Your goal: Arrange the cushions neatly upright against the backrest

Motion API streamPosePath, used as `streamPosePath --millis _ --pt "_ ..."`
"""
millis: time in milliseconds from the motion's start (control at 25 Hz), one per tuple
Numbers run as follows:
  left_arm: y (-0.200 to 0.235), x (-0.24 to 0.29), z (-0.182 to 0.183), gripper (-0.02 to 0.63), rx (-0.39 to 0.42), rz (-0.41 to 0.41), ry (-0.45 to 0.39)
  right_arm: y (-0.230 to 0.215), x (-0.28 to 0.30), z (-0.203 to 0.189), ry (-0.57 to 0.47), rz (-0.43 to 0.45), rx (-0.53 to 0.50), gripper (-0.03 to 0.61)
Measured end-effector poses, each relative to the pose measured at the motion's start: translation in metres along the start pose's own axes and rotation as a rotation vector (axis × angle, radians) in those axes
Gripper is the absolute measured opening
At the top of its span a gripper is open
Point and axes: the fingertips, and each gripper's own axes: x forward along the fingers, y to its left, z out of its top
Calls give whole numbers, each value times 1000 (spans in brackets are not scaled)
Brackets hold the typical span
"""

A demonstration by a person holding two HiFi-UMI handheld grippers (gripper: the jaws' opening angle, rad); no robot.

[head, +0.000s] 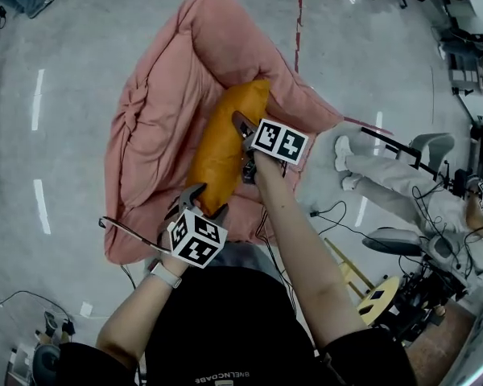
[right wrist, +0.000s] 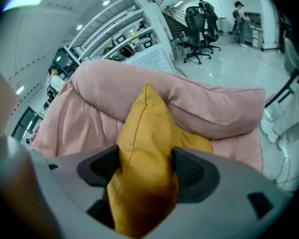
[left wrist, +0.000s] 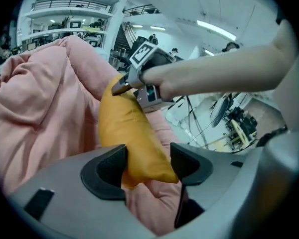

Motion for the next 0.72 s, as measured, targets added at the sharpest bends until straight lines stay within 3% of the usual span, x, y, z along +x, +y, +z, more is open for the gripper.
streamPosePath --millis 160,400,560,720 --pt "33 0 -9 259 -9 86 70 21 8 10 65 17 -81 344" --pt "41 5 -19 229 -11 98 127 18 3 41 37 0 -85 368" --pt "46 6 -23 219 -22 113 141 15 21 39 88 26 -59 366" --pt "46 10 -20 181 -61 82 134 15 26 37 78 42 -64 264"
